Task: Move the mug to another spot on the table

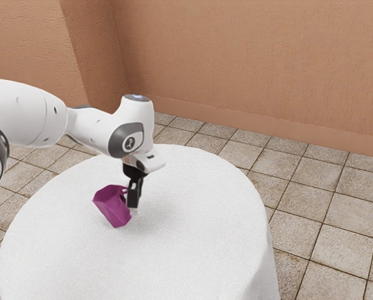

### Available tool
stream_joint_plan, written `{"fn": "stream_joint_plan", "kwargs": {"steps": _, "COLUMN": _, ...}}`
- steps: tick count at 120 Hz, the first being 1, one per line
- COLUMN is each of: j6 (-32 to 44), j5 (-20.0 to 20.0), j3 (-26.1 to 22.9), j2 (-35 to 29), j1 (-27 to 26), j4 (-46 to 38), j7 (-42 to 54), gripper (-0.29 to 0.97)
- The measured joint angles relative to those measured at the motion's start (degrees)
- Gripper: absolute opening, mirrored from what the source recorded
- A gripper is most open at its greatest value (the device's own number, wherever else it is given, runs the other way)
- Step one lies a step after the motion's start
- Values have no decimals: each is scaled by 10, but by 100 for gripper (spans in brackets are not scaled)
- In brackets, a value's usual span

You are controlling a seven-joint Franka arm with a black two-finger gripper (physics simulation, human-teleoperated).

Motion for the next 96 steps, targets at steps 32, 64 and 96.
{"fn": "stream_joint_plan", "kwargs": {"steps": 32, "j6": 5, "j5": 0, "j3": -2, "j2": 0, "j1": 0, "j4": 2, "j7": -3, "gripper": 67}}
{"fn": "stream_joint_plan", "kwargs": {"steps": 64, "j6": -1, "j5": -1, "j3": -2, "j2": -46, "j1": -12, "j4": 2, "j7": -7, "gripper": 68}}
{"fn": "stream_joint_plan", "kwargs": {"steps": 96, "j6": -158, "j5": -15, "j3": -11, "j2": -206, "j1": -32, "j4": 117, "j7": -110, "gripper": 68}}
